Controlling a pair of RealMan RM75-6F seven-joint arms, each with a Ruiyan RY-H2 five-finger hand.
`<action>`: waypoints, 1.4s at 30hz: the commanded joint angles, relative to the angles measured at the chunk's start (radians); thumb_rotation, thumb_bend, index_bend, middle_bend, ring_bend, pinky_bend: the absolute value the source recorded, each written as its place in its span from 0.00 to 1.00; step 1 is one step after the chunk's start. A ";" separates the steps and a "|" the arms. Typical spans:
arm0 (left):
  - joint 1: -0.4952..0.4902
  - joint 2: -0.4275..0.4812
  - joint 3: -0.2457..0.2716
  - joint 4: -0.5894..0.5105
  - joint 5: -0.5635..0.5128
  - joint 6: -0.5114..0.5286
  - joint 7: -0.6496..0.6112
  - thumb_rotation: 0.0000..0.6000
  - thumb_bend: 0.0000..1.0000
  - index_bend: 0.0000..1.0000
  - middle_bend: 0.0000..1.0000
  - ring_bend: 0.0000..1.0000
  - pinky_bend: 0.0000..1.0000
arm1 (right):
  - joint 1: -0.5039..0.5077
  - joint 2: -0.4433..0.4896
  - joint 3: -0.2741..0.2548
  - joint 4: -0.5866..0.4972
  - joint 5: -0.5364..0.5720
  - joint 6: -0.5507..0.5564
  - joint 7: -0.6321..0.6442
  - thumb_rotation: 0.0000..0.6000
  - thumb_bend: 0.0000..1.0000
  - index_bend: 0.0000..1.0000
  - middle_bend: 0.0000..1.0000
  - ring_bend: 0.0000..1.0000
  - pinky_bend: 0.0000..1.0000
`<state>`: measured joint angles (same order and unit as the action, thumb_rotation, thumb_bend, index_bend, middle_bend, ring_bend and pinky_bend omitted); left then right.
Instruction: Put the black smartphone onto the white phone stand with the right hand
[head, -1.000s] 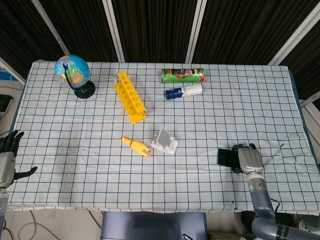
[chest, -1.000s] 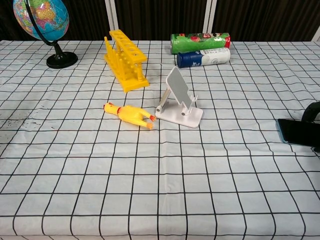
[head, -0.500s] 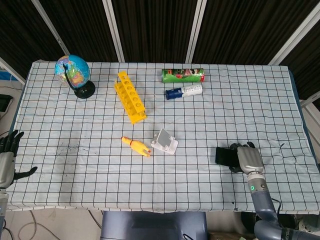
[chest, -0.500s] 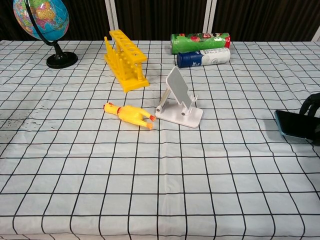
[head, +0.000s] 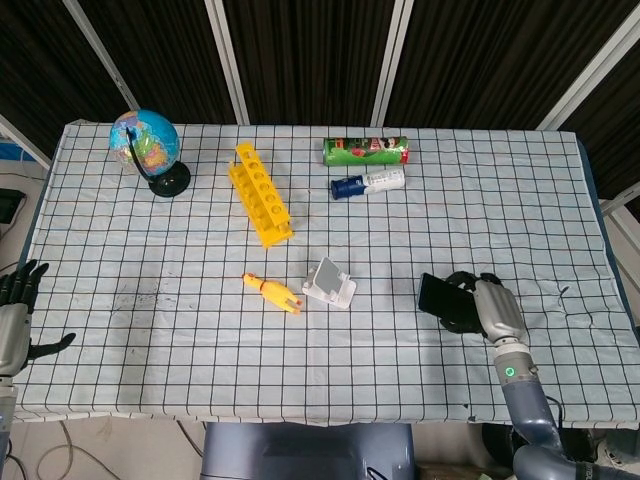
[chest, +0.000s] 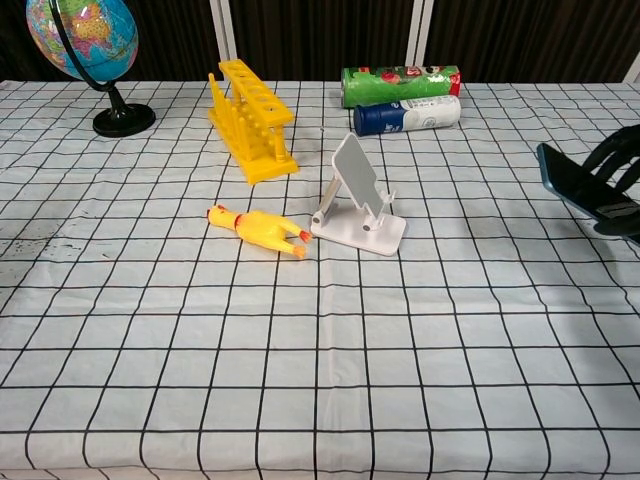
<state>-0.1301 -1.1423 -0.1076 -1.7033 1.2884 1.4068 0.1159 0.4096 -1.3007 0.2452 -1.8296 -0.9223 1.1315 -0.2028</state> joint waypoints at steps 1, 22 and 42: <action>0.000 0.000 0.000 0.002 0.003 0.003 0.003 1.00 0.00 0.00 0.00 0.00 0.00 | 0.007 -0.005 0.036 -0.044 0.034 -0.004 0.043 1.00 0.41 0.81 0.78 0.51 0.14; -0.001 0.001 0.007 0.016 0.026 0.007 0.000 1.00 0.00 0.00 0.00 0.00 0.00 | 0.141 -0.295 0.194 -0.054 0.170 0.073 0.167 1.00 0.41 0.81 0.78 0.51 0.14; -0.007 0.019 0.007 0.006 0.015 -0.022 -0.029 1.00 0.00 0.00 0.00 0.00 0.00 | 0.220 -0.583 0.260 0.164 0.108 0.203 0.249 1.00 0.42 0.81 0.78 0.51 0.14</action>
<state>-0.1364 -1.1243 -0.1001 -1.6966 1.3039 1.3859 0.0877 0.6291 -1.8720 0.5060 -1.6766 -0.8073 1.3271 0.0388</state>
